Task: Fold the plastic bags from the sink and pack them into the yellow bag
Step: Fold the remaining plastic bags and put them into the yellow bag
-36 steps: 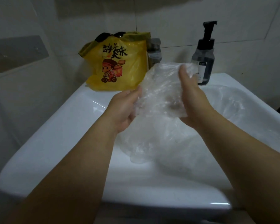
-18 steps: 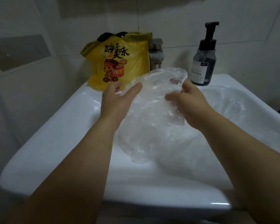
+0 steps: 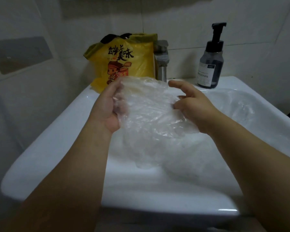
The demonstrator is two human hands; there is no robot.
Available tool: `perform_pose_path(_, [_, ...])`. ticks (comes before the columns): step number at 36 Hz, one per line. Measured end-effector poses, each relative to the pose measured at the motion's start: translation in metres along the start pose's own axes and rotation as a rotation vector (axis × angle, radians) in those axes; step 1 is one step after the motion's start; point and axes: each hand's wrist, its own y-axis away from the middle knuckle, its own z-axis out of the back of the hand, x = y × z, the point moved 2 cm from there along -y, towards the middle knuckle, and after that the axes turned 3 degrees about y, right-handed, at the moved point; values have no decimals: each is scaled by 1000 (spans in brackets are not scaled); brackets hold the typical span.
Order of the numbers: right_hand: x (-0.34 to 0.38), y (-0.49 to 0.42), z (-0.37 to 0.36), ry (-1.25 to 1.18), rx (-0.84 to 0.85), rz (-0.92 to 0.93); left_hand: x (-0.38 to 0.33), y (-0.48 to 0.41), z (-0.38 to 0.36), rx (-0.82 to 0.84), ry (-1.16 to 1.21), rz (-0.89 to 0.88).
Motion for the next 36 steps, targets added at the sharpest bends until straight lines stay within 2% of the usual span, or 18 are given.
perform_pose_path(3, [-1,-1,0,-96,-56,-44,2,-2,5,21,16,56])
perform_pose_path(7, [-2,-6,6,-295,-240,-59,9,-4,8,-150,-10,127])
perform_pose_path(10, [-4,-9,8,-308,-323,-19,17,-3,3,-111,-36,220])
perform_pose_path(15, [-7,-7,-2,-228,-255,-3,31,-5,-6,35,-207,252])
perform_pose_path(19, [-6,-7,-5,-153,-208,-1,30,-10,-6,19,-170,173])
perform_pose_path(25, [-8,-7,-8,-52,-183,-15,30,-9,-9,81,-122,137])
perform_pose_path(30, [-10,-9,-6,-21,-159,-30,29,-8,-10,25,-113,91])
perform_pose_path(36, [-6,-6,-3,-184,-183,-54,29,-10,-6,-76,-146,147])
